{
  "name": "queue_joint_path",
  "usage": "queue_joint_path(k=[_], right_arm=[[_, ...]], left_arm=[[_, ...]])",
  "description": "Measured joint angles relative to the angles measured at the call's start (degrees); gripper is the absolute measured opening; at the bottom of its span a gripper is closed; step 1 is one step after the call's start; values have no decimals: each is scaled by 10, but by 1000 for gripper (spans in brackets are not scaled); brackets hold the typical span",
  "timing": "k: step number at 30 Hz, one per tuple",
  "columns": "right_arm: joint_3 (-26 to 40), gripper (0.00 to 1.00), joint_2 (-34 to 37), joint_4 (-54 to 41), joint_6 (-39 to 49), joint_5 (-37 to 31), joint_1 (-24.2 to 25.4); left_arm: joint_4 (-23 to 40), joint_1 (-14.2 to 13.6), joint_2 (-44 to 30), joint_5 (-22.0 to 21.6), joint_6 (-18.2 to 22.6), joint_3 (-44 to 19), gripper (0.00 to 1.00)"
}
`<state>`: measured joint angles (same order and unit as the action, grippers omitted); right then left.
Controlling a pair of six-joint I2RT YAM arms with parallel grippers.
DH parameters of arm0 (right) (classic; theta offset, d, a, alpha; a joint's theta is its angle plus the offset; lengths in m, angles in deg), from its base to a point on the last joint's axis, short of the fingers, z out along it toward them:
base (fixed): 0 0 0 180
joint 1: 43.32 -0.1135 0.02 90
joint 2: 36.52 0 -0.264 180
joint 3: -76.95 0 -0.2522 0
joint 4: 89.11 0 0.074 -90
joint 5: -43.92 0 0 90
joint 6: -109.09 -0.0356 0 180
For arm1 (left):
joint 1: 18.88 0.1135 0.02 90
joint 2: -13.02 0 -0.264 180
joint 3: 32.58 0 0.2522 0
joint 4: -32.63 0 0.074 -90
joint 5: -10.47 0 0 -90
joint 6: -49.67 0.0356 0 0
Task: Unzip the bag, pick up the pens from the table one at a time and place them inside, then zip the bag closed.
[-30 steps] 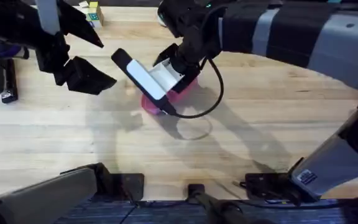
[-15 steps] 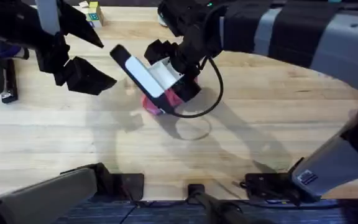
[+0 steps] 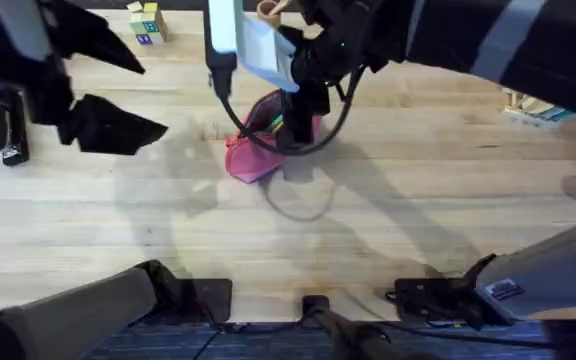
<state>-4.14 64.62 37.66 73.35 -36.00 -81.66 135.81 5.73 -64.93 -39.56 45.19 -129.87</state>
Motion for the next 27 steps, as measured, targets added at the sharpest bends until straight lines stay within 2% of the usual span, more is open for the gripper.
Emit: queue_joint_path(k=[5, 9, 13, 24, 27], right_arm=[[2, 996, -18, -15, -103, -36, 0], [29, 996, -22, -74, -160, -48, 0], [60, 997, -22, -120, -208, -52, 0], [113, 996, -22, -185, -299, -56, -5], [143, 996, -22, -193, -318, -58, -22]], left_arm=[[1, 34, 0, 15, 63, 14, 995], [-3, 50, 0, 23, 120, 60, 995], [-44, 65, 0, 32, 161, 121, 994], [-188, 94, 0, 85, 187, 269, 993], [-218, 103, -6, 106, 190, 306, 993]])
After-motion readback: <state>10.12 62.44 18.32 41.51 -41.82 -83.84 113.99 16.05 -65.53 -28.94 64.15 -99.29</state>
